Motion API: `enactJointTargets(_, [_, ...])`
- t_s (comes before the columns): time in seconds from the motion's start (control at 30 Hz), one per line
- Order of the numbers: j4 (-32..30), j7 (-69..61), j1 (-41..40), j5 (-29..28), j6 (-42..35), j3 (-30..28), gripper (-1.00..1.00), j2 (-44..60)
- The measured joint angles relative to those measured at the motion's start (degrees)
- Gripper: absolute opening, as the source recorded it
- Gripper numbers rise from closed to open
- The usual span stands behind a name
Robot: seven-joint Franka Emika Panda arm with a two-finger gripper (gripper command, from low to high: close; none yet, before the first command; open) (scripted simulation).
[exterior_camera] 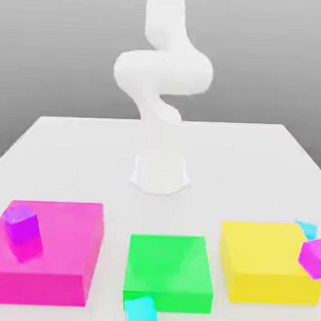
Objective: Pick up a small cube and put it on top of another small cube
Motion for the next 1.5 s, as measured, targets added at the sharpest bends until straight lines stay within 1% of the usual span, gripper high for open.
enactJointTargets(0.23, [-3.0, 16.4, -4.8, -4.7, 4.1, 12.7, 0.00, 10.8])
enactJointTargets(0.5, [-6.3, 36.3, -8.5, -12.2, 8.6, 25.8, 0.00, 23.1])
enactJointTargets(0.67, [-8.2, 49.8, -9.2, -18.3, 11.1, 32.3, 0.00, 31.4])
enactJointTargets(0.8, [-9.8, 60.7, -7.8, -23.4, 13.0, 35.9, 0.00, 38.2])
enactJointTargets(0.93, [-11.4, 70.8, -4.2, -27.3, 15.1, 37.2, 0.00, 44.6])
enactJointTargets(1.03, [-12.7, 77.1, -1.5, -28.6, 17.2, 37.4, 0.00, 48.6])
enactJointTargets(1.13, [-14.2, 82.4, 1.2, -28.3, 19.7, 38.3, 0.00, 52.0])
enactJointTargets(1.23, [-15.9, 86.5, 3.5, -26.2, 22.6, 40.2, 0.00, 54.7])
enactJointTargets(1.27, [-16.2, 87.8, 4.4, -26.3, 23.5, 40.2, 0.00, 55.7])
enactJointTargets(1.37, [-15.2, 92.5, 8.5, -31.1, 25.9, 35.8, 0.00, 59.5])
enactJointTargets(1.5, [-13.2, 99.2, 15.4, -39.8, 29.0, 27.3, 0.00, 65.1])
